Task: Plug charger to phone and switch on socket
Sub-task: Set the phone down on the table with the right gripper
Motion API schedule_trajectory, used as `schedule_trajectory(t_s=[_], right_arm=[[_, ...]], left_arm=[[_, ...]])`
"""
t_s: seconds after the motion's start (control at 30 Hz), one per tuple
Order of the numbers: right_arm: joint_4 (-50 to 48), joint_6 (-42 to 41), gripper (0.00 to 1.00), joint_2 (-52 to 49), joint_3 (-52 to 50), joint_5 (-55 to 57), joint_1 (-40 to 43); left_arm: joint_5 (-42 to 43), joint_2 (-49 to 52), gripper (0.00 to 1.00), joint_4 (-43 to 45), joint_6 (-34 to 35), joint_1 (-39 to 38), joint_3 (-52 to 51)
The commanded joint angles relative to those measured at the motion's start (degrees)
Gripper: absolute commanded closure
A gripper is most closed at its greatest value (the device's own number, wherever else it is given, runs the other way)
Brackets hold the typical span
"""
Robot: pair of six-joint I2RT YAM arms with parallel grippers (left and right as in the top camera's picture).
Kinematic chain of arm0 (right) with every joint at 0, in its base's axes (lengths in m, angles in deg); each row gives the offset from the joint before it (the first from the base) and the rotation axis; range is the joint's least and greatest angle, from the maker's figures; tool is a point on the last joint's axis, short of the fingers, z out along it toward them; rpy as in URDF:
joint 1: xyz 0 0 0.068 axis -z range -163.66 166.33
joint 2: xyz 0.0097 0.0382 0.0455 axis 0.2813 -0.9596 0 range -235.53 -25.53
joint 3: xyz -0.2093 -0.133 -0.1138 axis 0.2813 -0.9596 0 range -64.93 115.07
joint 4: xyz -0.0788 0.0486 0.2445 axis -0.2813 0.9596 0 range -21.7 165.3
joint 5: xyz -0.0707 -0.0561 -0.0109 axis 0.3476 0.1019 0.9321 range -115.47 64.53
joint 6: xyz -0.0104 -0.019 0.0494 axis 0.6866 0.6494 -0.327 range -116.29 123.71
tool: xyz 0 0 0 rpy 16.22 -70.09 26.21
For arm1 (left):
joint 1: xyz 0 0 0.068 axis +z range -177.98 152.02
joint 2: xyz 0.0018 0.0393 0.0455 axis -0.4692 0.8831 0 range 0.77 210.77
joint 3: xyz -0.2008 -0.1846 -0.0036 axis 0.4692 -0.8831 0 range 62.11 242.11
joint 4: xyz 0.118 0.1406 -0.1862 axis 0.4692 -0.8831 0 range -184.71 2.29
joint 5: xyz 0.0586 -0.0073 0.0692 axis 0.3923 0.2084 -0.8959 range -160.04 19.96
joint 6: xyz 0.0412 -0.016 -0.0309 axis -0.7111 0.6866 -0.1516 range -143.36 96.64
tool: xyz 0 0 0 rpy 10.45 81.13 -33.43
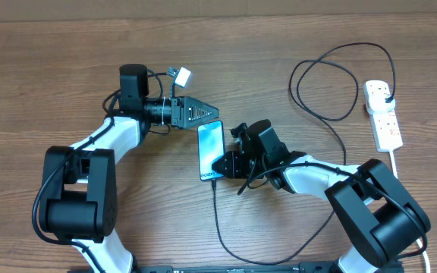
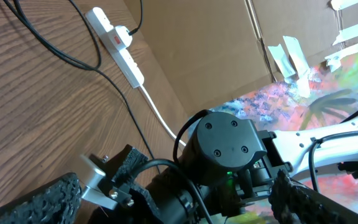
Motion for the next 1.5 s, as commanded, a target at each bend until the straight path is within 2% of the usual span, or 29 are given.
schedule_trajectory(t_s=[0.0, 0.5, 0.83, 1.47], right_arm=[[-0.42, 0.31, 0.76, -0.22, 0.02, 2.38, -0.33], [-0.42, 0.31, 0.75, -0.22, 0.02, 2.75, -0.33], [0.15, 0.31, 0.67, -0.22, 0.02, 4.2, -0.33], [2.14, 0.28, 0.66, -0.22, 0.02, 6.58, -0.33]], left_arm=[[1.09, -0.57, 0.0, 0.07, -1.49, 0.2, 0.63], [1.09, -0.57, 0.0, 0.09, -1.49, 0.2, 0.63], [1.09, -0.57, 0.0, 0.09, -1.49, 0.2, 0.63], [1.09, -0.57, 0.0, 0.09, -1.49, 0.2, 0.63]])
